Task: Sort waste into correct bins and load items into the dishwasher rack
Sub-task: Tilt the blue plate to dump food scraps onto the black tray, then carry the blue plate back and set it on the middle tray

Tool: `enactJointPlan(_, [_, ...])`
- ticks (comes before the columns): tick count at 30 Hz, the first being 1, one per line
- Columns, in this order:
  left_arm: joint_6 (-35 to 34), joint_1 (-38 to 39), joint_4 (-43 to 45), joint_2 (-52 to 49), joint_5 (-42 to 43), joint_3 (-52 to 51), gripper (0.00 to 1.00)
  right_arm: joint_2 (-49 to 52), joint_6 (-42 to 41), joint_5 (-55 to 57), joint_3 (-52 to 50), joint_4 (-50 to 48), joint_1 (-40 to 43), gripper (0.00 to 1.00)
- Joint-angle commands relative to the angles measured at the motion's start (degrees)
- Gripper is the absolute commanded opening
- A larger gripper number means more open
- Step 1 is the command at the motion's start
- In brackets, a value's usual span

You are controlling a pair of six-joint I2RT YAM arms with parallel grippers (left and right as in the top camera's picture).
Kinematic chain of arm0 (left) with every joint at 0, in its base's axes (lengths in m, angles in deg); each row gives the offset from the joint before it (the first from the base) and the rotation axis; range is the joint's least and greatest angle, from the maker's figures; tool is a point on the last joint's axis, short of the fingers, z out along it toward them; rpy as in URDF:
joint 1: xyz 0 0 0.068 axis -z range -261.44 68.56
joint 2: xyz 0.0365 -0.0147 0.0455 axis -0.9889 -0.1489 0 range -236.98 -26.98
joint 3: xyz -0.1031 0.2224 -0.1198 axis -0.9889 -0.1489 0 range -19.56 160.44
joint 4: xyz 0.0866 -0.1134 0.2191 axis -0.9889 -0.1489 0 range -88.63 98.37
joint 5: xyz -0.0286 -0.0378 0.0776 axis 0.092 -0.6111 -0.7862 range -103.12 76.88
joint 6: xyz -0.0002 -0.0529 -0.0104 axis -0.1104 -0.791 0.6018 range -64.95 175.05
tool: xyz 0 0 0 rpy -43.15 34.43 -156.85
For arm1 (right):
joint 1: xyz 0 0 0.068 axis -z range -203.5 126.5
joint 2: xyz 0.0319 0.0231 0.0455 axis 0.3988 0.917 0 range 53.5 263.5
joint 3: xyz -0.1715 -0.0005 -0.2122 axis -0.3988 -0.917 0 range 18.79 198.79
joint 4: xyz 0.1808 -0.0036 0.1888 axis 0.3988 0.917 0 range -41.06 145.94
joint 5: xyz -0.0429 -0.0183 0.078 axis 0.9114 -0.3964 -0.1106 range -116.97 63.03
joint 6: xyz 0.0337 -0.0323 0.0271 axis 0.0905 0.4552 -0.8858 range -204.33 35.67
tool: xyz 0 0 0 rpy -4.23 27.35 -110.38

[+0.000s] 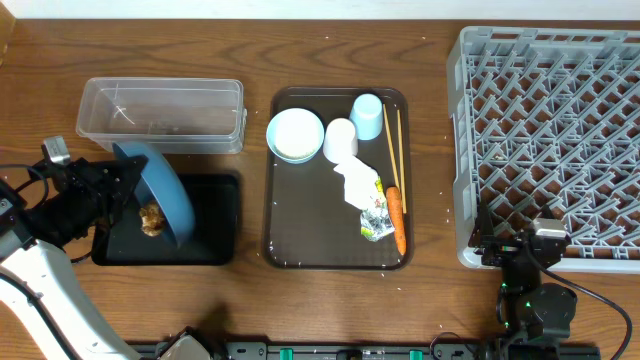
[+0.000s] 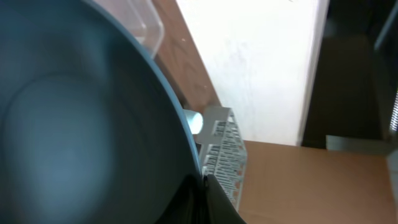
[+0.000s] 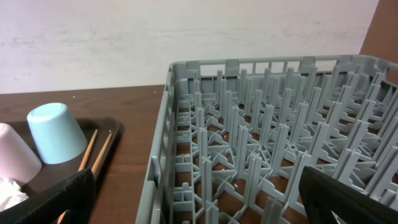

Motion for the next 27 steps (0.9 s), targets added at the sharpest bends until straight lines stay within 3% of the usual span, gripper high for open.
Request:
enactJointPlan(1, [0.4, -0.3, 0.8, 0.2, 4.8, -0.2, 0.06, -0.3, 0.1, 0.2, -0.1, 0.1, 0.6, 0.99])
enactJointPlan(3, [0.3, -0.3, 1.0, 0.1, 1.7, -0.2, 0.06, -0.3, 0.1, 0.2, -0.1, 0.1, 0.6, 0.99])
enactJointPlan(21, [3.3, 1.4, 0.4, 5.5, 1.8, -0.2, 0.06, -0.3, 0.1, 0.2, -0.1, 0.1, 0.6, 0.99])
enactJointPlan(27, [-0.5, 11.0, 0.2, 13.0, -12.5, 0.1, 0.06, -0.3, 0.1, 0.2, -0.1, 0.1, 0.6, 0.99])
